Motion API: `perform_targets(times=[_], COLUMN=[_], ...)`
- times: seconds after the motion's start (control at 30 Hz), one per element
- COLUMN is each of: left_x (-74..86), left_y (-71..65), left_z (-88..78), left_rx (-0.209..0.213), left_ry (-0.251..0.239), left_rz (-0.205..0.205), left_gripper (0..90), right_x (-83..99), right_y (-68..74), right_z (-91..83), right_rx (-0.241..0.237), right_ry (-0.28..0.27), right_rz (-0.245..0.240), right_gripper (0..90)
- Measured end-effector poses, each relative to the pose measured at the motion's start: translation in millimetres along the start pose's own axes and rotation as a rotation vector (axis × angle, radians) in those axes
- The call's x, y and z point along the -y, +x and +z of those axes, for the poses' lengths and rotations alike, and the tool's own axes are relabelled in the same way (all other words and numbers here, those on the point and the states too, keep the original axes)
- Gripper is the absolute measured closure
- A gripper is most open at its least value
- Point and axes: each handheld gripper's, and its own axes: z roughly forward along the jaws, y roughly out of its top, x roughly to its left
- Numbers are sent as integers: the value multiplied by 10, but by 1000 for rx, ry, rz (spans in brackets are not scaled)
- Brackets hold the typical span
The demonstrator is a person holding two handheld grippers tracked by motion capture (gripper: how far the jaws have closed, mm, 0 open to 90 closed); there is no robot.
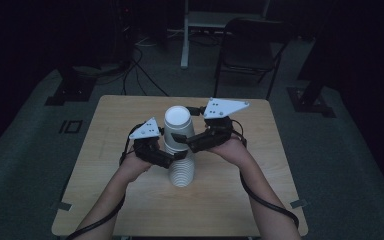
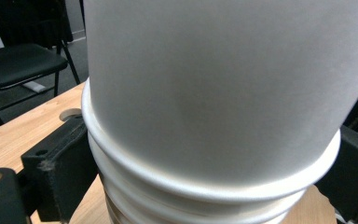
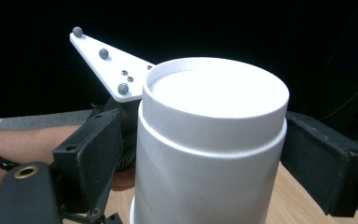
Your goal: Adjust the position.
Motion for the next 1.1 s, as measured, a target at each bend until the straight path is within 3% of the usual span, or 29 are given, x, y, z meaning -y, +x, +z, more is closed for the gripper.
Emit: perform_targets(times=[0.13,0.3,0.4,1.1], left_x=[1,3,2,7], left_y=[-1,1,1,-2], left_z=[0,1,5,3], left_rx=[-1,0,-1,-2], left_ry=[0,-3,-3,-6], left_rz=[0,-3,-3,-2], left_gripper=[54,53,53,53], right_x=[-13,-19,-26,-240], right_y=[-6,-12,7,11], right_z=[46,76,74,23], right_rx=[-2,16,37,50], right_ry=[4,14,10,-20], right_rz=[4,-6,-11,-16], right_gripper=[142,212,217,223])
